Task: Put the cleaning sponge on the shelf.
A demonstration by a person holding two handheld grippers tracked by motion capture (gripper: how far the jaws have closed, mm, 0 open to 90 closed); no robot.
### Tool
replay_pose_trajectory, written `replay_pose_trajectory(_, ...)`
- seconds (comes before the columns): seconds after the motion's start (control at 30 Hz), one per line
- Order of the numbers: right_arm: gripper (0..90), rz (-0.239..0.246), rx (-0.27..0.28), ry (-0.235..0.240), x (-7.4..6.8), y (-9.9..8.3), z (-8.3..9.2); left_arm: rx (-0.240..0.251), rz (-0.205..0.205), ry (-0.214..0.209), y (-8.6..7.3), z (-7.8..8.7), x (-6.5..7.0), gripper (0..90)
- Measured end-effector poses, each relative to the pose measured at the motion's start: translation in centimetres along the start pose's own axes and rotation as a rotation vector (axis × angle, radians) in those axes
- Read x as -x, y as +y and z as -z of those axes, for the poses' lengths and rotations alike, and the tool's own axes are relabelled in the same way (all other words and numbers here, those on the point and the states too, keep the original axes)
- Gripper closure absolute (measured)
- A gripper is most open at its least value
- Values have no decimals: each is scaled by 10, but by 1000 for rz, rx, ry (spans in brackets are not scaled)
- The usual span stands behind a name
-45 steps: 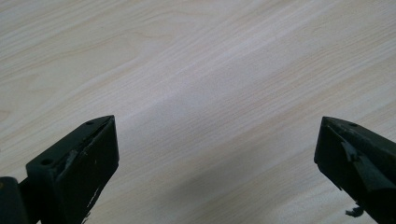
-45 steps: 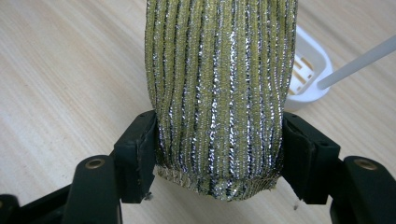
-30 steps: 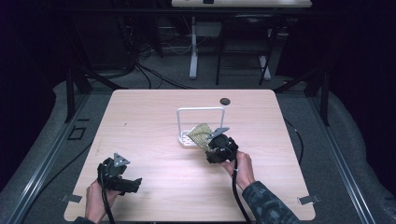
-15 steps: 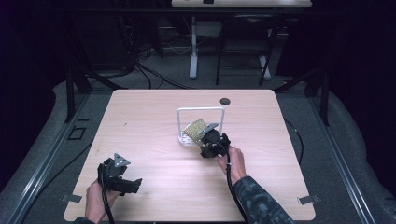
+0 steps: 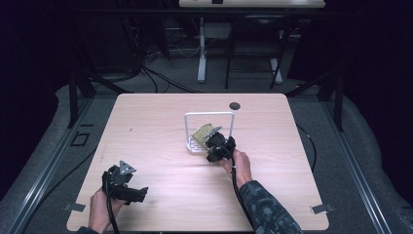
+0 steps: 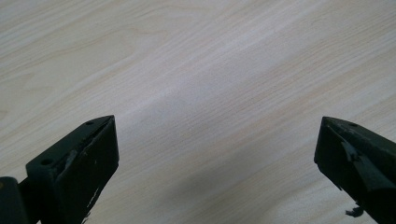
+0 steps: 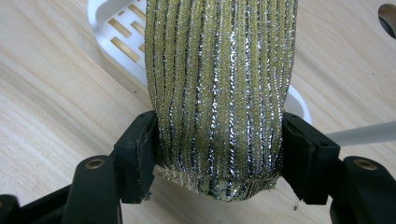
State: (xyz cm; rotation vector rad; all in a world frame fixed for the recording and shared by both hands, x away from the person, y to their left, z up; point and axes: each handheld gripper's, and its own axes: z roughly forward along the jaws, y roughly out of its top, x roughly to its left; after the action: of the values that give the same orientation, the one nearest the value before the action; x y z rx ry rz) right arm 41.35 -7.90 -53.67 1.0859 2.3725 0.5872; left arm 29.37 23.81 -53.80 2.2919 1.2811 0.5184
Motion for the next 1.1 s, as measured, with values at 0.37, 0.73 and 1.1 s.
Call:
replay_pose_trajectory(0.37,300,-14,-37,-15,-2,7,-14,-5,-2,-1,0,-1,1,0)
replay_pose_trajectory(0.73,149,-15,-38,-20,-5,7,-17,-9,-9,-7,0,0,1,0)
replay_pose_trajectory(1.1,99,-8,-16,-20,-8,9,-14,-9,-8,-9,0,0,2,0)
